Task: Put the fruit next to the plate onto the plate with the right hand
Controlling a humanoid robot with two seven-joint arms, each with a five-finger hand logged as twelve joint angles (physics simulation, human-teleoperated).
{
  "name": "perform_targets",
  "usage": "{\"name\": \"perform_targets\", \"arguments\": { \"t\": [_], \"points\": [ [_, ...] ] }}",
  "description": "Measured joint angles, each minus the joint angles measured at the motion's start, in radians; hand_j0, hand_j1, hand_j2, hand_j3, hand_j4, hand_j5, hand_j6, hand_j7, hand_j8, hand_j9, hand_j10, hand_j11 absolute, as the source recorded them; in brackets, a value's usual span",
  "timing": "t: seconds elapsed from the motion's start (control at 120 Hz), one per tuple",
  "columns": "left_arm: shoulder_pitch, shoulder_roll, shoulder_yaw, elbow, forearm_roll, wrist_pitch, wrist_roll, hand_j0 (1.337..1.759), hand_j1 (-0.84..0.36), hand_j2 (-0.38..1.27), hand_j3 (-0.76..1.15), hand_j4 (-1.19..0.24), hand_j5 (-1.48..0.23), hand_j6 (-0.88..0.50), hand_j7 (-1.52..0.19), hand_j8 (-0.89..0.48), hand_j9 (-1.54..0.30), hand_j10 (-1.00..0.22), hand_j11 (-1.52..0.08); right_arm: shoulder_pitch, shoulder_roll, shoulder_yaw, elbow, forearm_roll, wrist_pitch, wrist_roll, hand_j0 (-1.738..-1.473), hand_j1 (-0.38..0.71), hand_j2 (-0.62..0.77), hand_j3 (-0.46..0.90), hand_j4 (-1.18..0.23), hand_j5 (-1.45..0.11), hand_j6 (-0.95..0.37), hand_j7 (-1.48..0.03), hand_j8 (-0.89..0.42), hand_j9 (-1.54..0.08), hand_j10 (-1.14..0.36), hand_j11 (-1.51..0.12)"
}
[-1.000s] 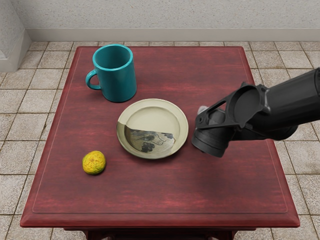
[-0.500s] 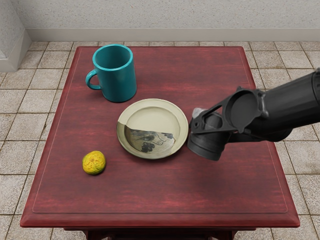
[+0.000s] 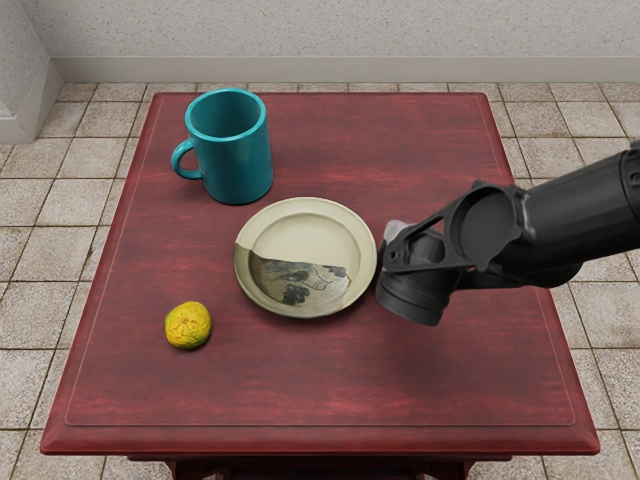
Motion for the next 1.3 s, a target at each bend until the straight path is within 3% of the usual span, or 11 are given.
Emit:
{"name": "perform_targets", "arguments": {
  "t": [0.267, 0.817, 1.3],
  "points": [
    [-0.001, 0.0, 0.0, 0.0, 0.0, 0.0, 0.0, 1.658, 0.06, 0.05, 0.0, -0.24, -0.32, -0.24, -0.32, -0.24, -0.32, -0.24, -0.32, 0.0, -0.007, 0.001, 0.002, 0.012, 0.001, 0.001, -1.646, 0.27, 0.11, 0.0, -0.61, -0.75, -0.55, -0.77, -0.42, -0.77, -0.55, -0.77],
    [-0.001, 0.0, 0.0, 0.0, 0.0, 0.0, 0.0, 1.658, 0.06, 0.05, 0.0, -0.24, -0.32, -0.24, -0.32, -0.24, -0.32, -0.24, -0.32, 0.056, -0.125, 0.05, 0.003, -0.063, 0.001, 0.002, -1.657, 0.26, 0.22, 0.0, -0.6, -0.81, -0.6, -0.8, -0.44, -0.81, -0.58, -0.81],
    [-0.001, 0.0, 0.0, 0.0, 0.0, 0.0, 0.0, 1.658, 0.06, 0.05, 0.0, -0.24, -0.32, -0.24, -0.32, -0.24, -0.32, -0.24, -0.32, 0.047, -0.051, 0.241, -0.008, -0.206, 0.002, 0.003, -1.658, 0.3, 0.25, 0.0, -0.59, -0.84, -0.56, -0.8, -0.4, -0.83, -0.53, -0.82]
  ]
}}
